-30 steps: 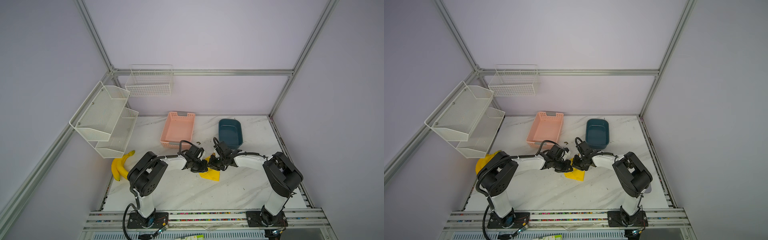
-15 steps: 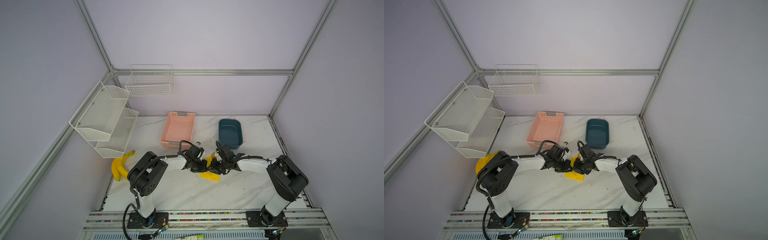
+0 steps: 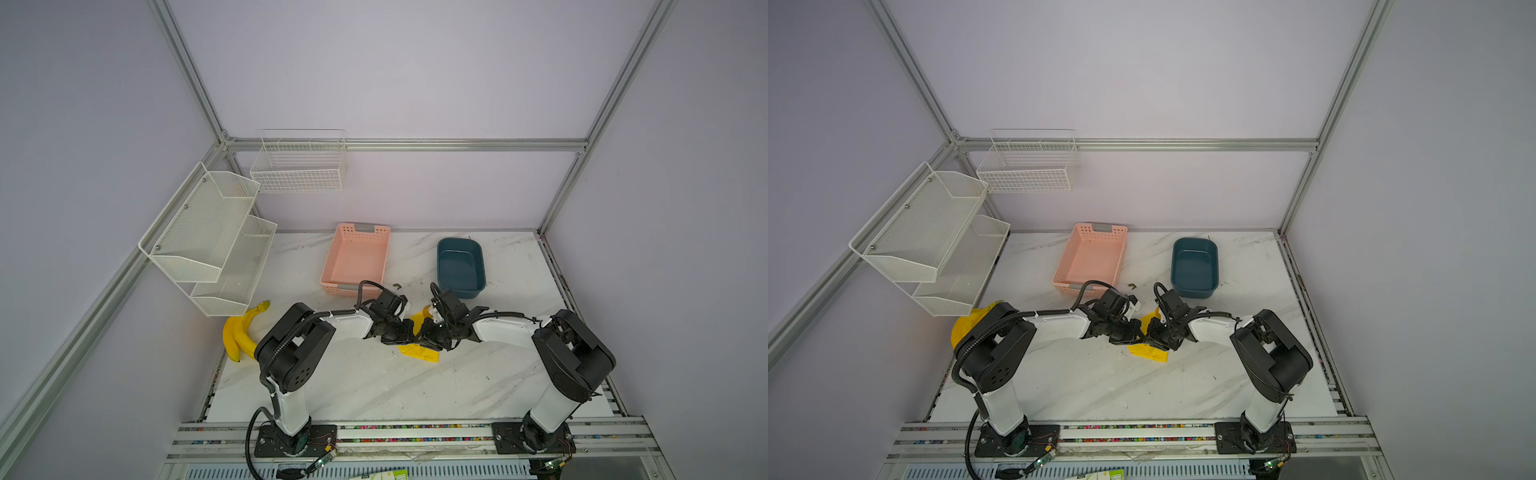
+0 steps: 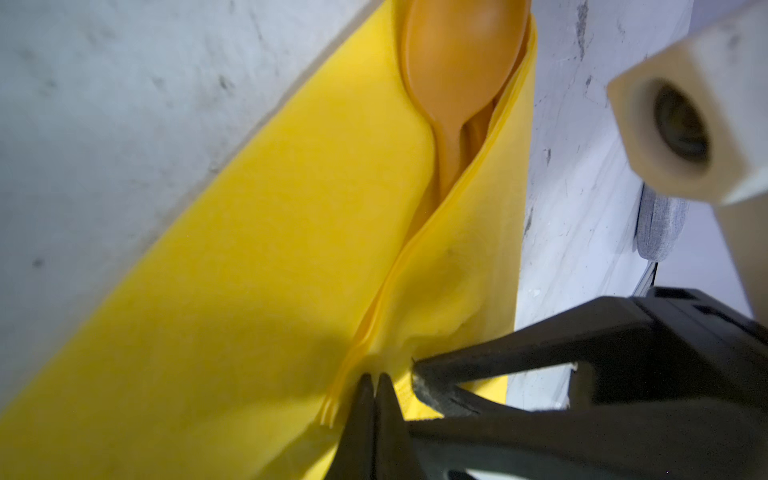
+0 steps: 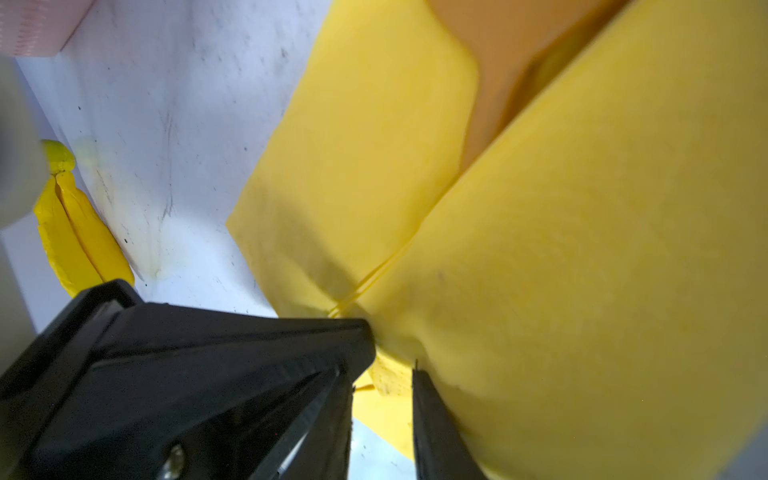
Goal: Place the utensils on the paper napkin and roll it up
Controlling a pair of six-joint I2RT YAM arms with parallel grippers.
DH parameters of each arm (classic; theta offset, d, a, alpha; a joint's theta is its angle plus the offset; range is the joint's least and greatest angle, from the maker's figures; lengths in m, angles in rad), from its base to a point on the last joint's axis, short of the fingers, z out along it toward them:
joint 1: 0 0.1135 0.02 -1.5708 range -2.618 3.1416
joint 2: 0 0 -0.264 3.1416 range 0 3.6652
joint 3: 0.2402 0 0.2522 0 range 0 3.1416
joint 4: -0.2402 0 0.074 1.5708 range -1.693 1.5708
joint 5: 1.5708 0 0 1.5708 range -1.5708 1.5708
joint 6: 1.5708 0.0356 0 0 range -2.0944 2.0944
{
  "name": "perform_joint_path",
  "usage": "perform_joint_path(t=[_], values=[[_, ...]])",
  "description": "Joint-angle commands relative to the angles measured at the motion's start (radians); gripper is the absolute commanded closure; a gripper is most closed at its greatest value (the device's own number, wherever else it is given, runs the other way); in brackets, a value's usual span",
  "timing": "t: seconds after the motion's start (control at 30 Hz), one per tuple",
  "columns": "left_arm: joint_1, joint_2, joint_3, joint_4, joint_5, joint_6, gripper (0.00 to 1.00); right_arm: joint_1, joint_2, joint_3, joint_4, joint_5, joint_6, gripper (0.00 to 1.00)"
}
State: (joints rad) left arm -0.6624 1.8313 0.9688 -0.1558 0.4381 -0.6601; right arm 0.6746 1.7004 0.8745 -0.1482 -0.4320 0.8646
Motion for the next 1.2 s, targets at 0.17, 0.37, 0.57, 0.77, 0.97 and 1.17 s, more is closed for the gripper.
perform_joint_path(t=[0.17,0.37,0.57,0.77,0.97,1.17], values=[[-0.005,0.029,0.019,-0.025,-0.024,0.019,0.95,0.011,0.012,0.02,-0.073,0.043,-0.017,0.68],[-0.005,0.029,0.02,-0.027,-0.022,0.019,0.95,0.011,-0.027,0.06,-0.058,0.04,-0.008,0.72],[-0.005,0.027,0.018,-0.025,-0.022,0.018,0.95,0.011,0.0,0.093,-0.072,0.074,-0.01,0.77],[-0.005,0.026,0.013,-0.023,-0.022,0.019,0.95,0.011,0.031,0.107,-0.097,0.109,-0.028,0.8],[-0.005,0.026,0.015,-0.022,-0.022,0.018,0.95,0.011,0.055,0.107,-0.136,0.134,-0.065,0.8],[-0.005,0.024,0.014,-0.022,-0.023,0.016,0.95,0.011,0.088,0.1,-0.133,0.141,-0.085,0.8]])
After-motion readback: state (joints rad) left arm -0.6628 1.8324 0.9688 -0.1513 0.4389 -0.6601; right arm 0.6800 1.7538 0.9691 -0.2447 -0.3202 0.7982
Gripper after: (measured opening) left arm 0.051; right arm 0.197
